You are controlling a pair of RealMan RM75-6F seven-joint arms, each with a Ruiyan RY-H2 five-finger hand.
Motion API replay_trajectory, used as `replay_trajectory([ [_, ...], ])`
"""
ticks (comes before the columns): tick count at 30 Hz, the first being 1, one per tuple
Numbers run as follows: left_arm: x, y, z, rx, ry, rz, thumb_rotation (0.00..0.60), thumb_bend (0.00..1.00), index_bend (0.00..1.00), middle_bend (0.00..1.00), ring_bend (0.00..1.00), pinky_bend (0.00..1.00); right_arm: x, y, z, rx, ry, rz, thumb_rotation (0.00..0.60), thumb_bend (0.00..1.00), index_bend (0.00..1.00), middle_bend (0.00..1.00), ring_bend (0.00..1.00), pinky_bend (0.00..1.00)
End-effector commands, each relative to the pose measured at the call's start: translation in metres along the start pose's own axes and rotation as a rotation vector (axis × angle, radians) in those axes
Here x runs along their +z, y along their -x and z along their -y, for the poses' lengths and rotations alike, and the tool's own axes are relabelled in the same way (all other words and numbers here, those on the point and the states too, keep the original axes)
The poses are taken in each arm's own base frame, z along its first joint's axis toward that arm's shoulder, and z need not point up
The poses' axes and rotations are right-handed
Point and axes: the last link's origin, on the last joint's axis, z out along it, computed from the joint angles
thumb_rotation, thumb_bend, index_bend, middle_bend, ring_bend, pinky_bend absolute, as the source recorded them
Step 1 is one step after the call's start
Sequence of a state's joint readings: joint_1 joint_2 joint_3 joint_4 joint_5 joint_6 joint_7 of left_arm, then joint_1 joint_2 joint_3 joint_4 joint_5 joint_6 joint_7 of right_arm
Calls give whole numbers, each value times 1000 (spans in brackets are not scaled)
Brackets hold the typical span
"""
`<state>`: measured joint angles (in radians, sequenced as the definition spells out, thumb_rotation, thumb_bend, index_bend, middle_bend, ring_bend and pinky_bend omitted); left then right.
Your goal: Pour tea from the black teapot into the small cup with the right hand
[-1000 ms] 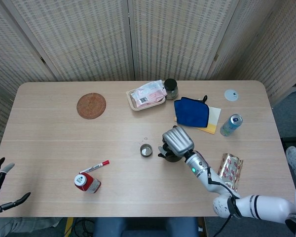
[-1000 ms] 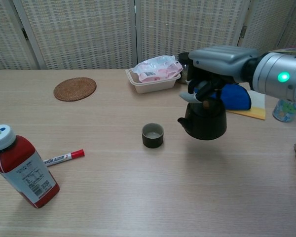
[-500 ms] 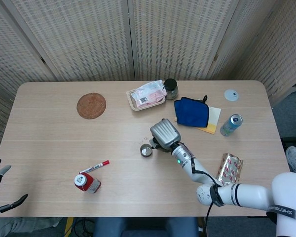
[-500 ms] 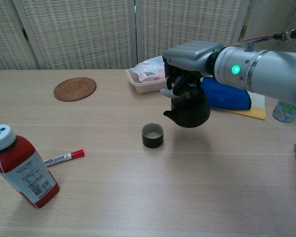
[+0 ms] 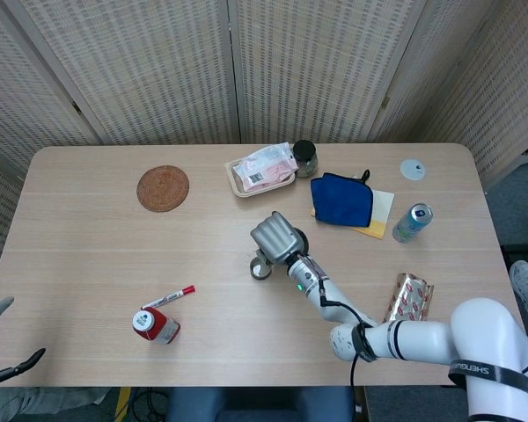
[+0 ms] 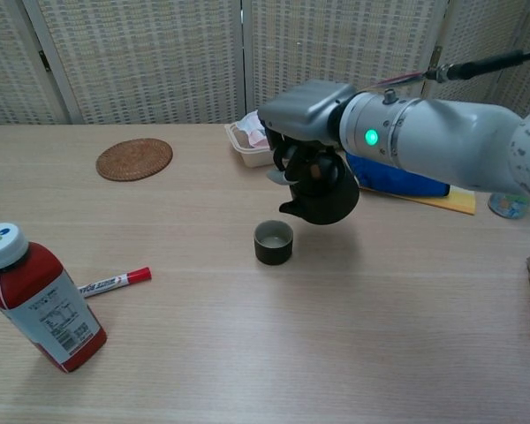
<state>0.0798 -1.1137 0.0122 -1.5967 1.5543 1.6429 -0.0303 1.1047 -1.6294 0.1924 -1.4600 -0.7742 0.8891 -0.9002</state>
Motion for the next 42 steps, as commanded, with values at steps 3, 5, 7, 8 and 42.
replay_trajectory([
  [3, -1, 0, 1, 0, -3, -3, 236, 0, 148, 0, 0, 0, 5, 0, 8, -66, -9, 8, 441, 412, 979, 1000, 953, 494],
  [5, -2, 1, 1, 0, -5, -4, 235, 0, 148, 0, 0, 0, 7, 0, 11, -86, -12, 9, 441, 413, 979, 1000, 953, 494],
  [7, -2, 1, 2, 0, -8, -5, 234, 0, 148, 0, 0, 0, 8, -1, 13, -101, -14, 11, 442, 413, 979, 1000, 953, 494],
  [8, -3, 1, 2, 0, -9, -5, 234, 0, 148, 0, 0, 0, 9, -1, 14, -108, -15, 11, 443, 413, 979, 1000, 953, 494],
  [42, -7, 1, 5, 1, -23, -13, 235, 0, 148, 0, 0, 0, 16, -6, 28, -267, -12, 10, 449, 412, 979, 1000, 953, 503],
])
